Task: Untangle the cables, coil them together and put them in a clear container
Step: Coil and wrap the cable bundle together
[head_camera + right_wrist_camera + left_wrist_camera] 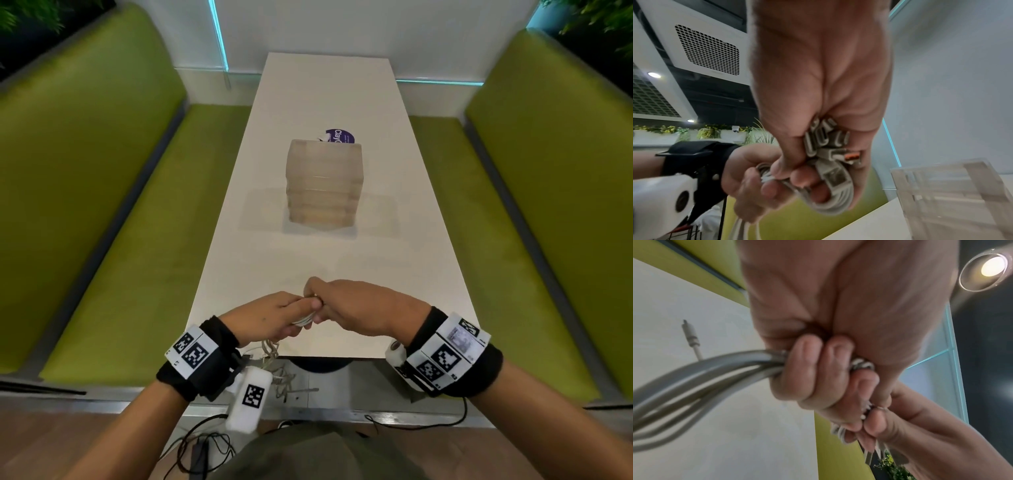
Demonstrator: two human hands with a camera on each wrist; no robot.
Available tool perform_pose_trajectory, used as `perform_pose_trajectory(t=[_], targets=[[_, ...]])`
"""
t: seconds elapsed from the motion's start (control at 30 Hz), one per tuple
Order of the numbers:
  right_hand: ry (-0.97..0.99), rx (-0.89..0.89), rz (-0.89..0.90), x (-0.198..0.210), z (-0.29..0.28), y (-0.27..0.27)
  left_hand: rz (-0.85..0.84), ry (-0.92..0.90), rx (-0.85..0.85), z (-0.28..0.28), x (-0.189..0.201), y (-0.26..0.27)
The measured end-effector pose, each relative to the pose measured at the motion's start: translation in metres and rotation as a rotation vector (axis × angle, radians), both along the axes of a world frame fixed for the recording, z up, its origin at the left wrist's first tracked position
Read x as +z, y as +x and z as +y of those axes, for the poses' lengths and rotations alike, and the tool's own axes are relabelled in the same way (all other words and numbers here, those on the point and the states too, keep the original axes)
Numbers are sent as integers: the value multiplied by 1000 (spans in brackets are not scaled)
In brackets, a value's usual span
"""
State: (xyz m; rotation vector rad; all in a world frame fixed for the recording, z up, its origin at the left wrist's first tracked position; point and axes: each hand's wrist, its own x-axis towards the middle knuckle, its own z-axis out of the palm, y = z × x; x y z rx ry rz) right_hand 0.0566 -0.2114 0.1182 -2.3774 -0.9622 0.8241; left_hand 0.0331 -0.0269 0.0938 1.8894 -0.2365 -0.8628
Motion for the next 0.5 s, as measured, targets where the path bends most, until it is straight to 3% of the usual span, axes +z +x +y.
perform_pose_trajectory(t=[0.17,0.33,0.5], targets=[[32,23,-322,-11,2,-3,-3,-51,18,5,-6,1],[5,-55,27,-8,4,-8,-154,26,-21,5,-5,1],[110,-155,269,-12,1,-7,-133,13,-58,4,-2,2]])
